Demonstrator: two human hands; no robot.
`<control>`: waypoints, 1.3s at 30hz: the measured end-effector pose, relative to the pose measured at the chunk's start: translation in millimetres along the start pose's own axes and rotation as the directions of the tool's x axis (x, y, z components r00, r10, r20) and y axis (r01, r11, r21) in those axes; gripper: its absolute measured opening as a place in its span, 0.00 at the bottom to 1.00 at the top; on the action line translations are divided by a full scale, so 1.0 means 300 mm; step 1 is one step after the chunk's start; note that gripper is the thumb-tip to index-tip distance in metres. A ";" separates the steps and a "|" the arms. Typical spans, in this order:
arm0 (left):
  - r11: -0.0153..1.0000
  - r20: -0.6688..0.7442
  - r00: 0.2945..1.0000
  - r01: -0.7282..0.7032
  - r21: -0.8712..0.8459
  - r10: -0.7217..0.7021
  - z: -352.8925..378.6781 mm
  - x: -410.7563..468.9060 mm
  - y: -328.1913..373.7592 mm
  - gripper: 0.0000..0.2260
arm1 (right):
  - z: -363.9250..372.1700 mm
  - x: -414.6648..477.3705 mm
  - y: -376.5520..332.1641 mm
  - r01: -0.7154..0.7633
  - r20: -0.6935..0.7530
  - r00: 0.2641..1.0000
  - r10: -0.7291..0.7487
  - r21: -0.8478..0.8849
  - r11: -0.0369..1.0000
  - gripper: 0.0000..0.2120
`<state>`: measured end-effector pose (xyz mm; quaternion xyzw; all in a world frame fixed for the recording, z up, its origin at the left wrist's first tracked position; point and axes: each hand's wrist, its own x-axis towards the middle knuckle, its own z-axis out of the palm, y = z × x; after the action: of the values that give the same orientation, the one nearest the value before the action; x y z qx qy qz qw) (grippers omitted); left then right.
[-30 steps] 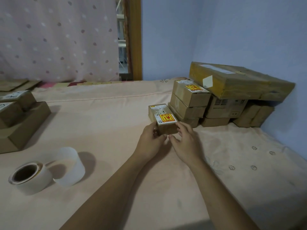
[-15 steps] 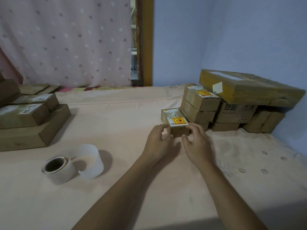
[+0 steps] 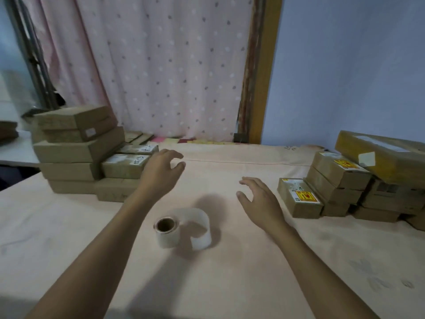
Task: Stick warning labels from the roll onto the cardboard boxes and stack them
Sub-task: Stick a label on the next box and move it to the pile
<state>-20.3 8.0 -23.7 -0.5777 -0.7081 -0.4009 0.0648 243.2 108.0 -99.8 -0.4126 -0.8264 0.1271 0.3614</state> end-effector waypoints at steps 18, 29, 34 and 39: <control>0.937 0.079 0.991 0.075 0.340 -0.107 -0.161 0.044 -0.595 0.30 | 0.529 0.417 -0.695 -0.087 0.405 0.914 0.007 0.180 0.980 0.28; 0.965 0.164 0.971 0.138 0.221 -0.177 -0.105 0.031 -0.672 0.31 | 0.702 0.505 -0.740 -0.363 0.414 0.885 0.211 0.333 0.870 0.29; 0.972 0.146 0.975 0.142 0.186 -0.170 -0.103 0.015 -0.662 0.25 | 0.728 0.532 -0.709 -0.412 0.429 0.878 0.211 0.457 0.788 0.33; 0.960 0.015 0.960 0.281 0.010 -0.281 -0.078 0.006 -0.627 0.18 | 0.728 0.506 -0.675 -0.377 0.329 0.914 0.236 0.477 0.794 0.29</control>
<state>-193.3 -7.6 -99.8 -0.4745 -0.7849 -0.3985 0.0037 -90.2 118.0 -76.5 -0.4062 -0.7191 0.4590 0.3273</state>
